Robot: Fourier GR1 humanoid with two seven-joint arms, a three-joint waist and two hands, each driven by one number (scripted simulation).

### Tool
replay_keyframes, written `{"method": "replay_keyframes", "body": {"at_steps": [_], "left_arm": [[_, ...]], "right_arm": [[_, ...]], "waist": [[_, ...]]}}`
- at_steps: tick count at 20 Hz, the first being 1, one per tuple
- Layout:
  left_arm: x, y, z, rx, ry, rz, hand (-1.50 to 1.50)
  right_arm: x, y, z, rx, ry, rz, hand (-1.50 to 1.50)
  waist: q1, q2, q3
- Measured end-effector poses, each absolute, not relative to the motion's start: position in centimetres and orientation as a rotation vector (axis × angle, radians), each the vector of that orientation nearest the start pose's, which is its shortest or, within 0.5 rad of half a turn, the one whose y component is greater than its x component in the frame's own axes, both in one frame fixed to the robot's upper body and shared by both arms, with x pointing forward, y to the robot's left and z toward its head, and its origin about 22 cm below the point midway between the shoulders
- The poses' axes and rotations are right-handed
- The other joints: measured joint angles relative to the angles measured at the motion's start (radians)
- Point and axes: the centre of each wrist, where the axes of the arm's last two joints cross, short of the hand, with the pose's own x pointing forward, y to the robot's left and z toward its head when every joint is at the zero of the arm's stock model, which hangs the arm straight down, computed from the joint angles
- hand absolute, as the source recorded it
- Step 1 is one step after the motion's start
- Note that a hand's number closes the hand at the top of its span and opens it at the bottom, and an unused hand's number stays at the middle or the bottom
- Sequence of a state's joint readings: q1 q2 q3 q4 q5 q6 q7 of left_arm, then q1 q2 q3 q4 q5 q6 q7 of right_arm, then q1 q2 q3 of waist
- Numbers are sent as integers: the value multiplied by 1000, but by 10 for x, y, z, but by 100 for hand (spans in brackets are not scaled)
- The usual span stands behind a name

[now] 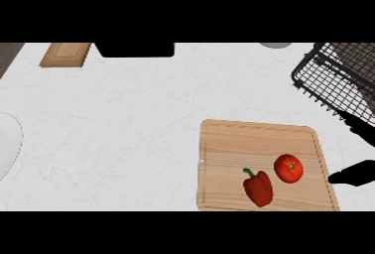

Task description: Pick the tomato from the cutting board and place it in the tiered basket

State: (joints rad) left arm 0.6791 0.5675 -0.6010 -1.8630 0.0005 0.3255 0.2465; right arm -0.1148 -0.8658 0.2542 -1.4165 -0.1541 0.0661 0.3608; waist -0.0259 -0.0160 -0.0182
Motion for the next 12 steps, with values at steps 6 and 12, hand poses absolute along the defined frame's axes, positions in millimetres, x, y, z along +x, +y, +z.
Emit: {"method": "replay_keyframes", "body": {"at_steps": [6, 12], "left_arm": [[33, 238, -24, 164, -837, -341, 0], [35, 238, -25, 173, -844, -342, 0]], "right_arm": [[262, -369, 74, -499, -850, 677, -150], [263, -354, 75, -497, -777, 720, -150]], "waist": [[6, 4, 2], [6, 3, 4]]}}
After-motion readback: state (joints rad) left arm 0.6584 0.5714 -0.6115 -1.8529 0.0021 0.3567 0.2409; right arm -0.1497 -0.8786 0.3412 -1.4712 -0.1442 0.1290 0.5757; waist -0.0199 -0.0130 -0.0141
